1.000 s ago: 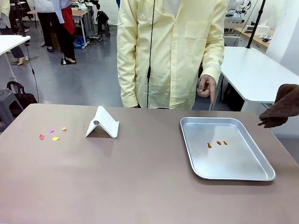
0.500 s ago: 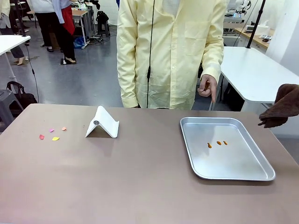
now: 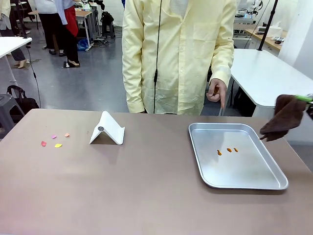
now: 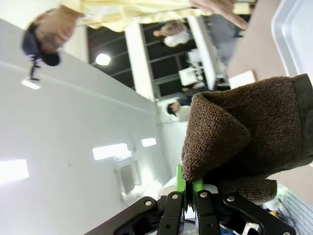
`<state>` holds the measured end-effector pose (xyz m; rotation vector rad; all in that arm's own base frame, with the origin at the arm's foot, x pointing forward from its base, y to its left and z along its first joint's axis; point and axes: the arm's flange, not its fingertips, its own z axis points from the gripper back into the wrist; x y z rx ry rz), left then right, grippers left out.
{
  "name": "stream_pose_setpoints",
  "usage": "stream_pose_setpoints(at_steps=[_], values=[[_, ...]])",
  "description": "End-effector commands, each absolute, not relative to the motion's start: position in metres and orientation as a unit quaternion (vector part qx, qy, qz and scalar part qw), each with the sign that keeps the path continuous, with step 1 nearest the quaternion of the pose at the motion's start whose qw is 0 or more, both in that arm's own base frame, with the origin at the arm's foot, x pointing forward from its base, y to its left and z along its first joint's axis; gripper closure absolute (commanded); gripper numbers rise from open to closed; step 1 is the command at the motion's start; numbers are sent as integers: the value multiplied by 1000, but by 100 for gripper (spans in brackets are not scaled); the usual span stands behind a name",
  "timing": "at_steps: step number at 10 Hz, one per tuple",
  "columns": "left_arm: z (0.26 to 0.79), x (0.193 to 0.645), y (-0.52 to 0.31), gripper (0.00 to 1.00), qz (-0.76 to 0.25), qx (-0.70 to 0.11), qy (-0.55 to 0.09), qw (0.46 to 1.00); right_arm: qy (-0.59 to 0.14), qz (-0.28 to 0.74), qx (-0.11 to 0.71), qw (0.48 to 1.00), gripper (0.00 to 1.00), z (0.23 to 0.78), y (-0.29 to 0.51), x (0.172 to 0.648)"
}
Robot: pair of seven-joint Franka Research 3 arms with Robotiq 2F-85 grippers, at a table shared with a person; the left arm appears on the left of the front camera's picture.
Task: Clean the surface of the table.
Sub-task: If a person points to the right, clean the right side of the table with your right hand, and if they point to the left, clean the left side with your left hand.
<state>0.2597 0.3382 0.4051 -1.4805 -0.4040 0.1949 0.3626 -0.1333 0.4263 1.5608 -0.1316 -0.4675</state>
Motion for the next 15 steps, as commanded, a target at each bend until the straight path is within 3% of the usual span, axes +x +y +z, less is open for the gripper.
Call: stream_pose_setpoints(at_steps=[1, 4, 11, 15], values=[[406, 258, 338, 100, 79, -667, -187, 717, -84, -180, 609, 768, 94, 409, -114, 385], [406, 258, 338, 100, 79, -667, -187, 717, -135, -170, 490, 844, 94, 375, -97, 419], [406, 258, 338, 100, 79, -667, -187, 717, -99, -157, 441, 878, 94, 304, -77, 483], [406, 258, 338, 100, 79, -667, -187, 717, -78, -172, 364, 912, 94, 264, -45, 491]])
